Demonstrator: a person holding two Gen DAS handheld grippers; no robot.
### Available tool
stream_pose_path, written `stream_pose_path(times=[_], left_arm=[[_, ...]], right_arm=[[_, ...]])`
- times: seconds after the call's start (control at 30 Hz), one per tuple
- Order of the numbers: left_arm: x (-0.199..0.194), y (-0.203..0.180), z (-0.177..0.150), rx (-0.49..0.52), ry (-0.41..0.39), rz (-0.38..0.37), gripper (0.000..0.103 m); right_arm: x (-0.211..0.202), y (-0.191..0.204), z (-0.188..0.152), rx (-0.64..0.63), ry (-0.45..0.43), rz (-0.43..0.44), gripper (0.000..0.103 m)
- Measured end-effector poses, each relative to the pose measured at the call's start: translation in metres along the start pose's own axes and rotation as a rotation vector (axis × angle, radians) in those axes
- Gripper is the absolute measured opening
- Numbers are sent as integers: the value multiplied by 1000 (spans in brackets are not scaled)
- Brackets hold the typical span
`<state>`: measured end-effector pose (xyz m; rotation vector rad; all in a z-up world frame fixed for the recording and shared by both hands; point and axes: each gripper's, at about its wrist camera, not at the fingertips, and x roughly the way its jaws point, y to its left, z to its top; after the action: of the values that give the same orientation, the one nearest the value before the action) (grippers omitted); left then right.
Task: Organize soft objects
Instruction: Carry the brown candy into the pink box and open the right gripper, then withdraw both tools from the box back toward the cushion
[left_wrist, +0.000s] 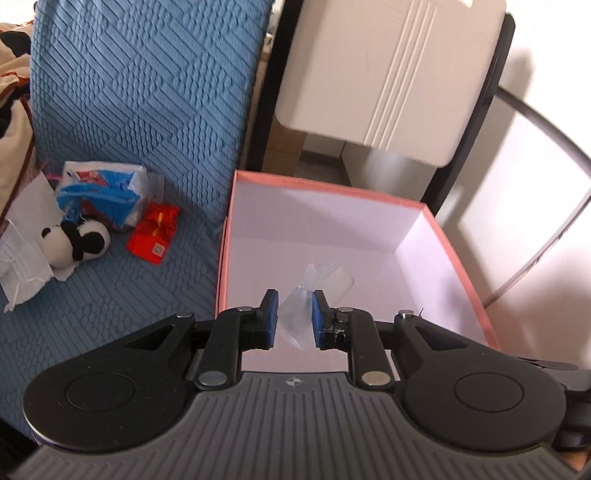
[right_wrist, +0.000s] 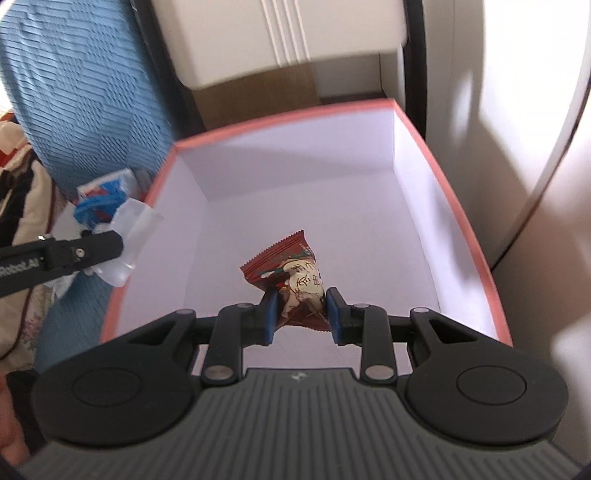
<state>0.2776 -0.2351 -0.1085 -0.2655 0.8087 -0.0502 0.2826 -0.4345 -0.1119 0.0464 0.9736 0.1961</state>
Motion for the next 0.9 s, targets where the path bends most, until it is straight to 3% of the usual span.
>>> stream_pose_path(times=[0.17,0.27,0.33,0.4,0.43,0.9], left_arm=[[8,-1,-4,4,18,-2,23],[10,-3,-3,11,22,-6,28],[11,-6,-2,39,39,-8,55],[7,-8,-1,51,24,-3,65],[3,-8,-1,54,9,-3,65],[-79,16,21,56,-127,-29,65]], right_arm=[[12,-11,-8,30,34,0,32],[17,-12,-6,33,40,-2,34],[18,-15,-4,45,48,13,36],[17,-14,-2,52,56,23,46],[14,-15,-1,47,49,16,50],[-66,27,16,-27,-128,39,51]])
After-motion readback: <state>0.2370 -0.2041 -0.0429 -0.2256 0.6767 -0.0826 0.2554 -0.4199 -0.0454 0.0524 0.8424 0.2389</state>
